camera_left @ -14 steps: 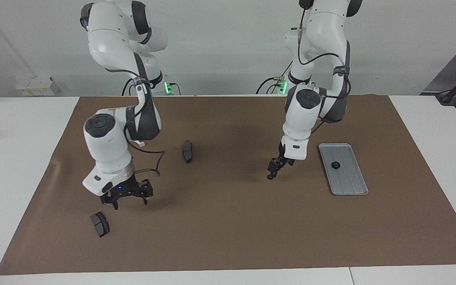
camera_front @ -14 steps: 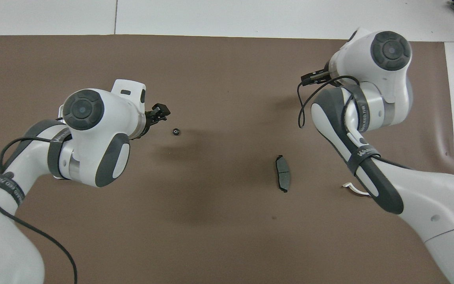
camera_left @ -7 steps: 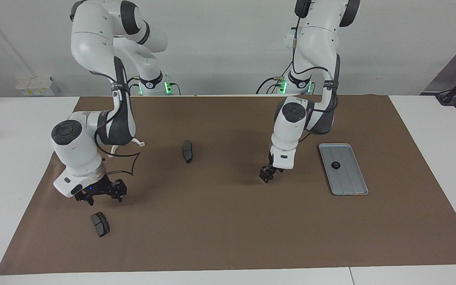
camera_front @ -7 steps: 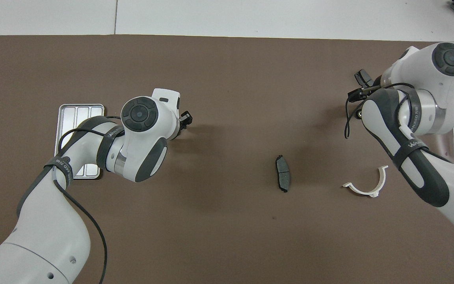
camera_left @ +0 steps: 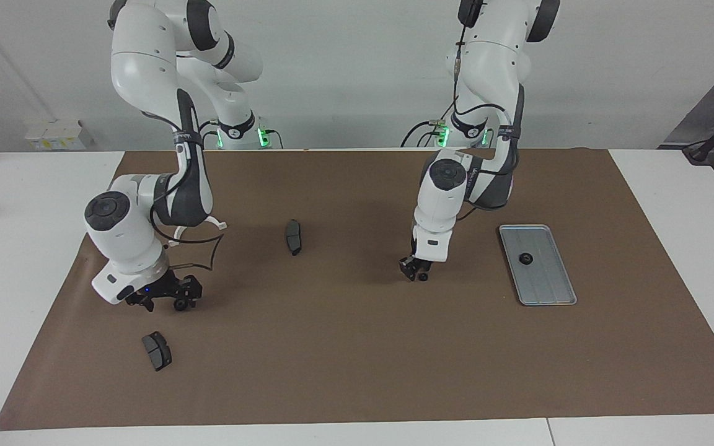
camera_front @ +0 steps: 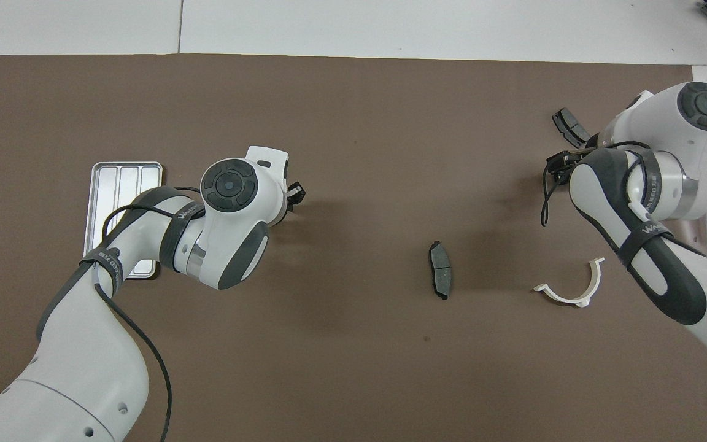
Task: Pick bearing gear from pile to tray
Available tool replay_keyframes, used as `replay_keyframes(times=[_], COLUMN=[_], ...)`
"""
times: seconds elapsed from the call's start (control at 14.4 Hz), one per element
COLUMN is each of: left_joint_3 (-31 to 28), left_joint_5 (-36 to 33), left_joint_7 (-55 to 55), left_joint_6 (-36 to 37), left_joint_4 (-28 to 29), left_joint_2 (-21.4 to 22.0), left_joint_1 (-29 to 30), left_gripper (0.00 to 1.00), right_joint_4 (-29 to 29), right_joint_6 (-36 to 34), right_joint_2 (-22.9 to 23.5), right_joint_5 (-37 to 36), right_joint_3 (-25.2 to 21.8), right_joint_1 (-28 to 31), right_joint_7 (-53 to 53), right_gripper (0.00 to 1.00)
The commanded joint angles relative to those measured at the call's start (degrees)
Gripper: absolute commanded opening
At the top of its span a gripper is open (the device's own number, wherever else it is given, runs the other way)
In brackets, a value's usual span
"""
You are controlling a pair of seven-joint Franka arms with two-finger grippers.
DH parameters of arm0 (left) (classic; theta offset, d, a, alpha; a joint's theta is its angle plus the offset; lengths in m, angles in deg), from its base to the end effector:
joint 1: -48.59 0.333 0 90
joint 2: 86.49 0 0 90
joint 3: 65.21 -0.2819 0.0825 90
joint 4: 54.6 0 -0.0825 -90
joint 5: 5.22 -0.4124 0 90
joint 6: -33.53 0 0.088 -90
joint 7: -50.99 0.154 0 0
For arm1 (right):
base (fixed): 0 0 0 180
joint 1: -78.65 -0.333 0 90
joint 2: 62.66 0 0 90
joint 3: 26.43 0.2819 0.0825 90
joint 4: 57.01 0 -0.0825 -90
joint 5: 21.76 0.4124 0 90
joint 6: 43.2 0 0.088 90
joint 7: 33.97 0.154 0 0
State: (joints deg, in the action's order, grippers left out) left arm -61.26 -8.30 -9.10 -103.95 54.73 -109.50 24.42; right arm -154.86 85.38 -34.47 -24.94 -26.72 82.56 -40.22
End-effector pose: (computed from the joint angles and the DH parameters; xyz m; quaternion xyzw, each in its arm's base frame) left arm 0.5726 -0.3037 0.1985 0.9645 0.2600 0.0366 0.0276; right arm 0.6806 -0.0535 0.2167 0.9989 0.0350 0.0199 0.0252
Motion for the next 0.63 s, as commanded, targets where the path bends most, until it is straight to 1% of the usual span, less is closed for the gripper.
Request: replay_keyframes(times=[0.0,0.42,0.56], left_joint_3=[-1.1,-1.1,-1.1], left_joint_5=[-1.7,-3.9,-3.9], left_joint_7=[-1.2,-1.0,-1.1], left_joint_6=[-0.7,-1.7,-1.7], left_joint_4=[1.1,0.9,0.9], left_joint_2=[0.5,0.3,0.3], left_joint_1=[-0.6,0.0,0.0], left_gripper=[0.43,0.43,0.43], right_joint_4=[-3.2,-4.1,-4.2], right_joint_6=[0.6,3.3,3.3], right_joint_2=[-2.0,-1.1,-1.1], right_joint_5=[0.8,0.8,0.8], right_joint_3=[1.0,1.0,1.0], right_joint_1=[0.7,0.1,0.1], right_joint_7=[2.6,4.5,4.4], right_gripper=[0.90,0.67,0.57])
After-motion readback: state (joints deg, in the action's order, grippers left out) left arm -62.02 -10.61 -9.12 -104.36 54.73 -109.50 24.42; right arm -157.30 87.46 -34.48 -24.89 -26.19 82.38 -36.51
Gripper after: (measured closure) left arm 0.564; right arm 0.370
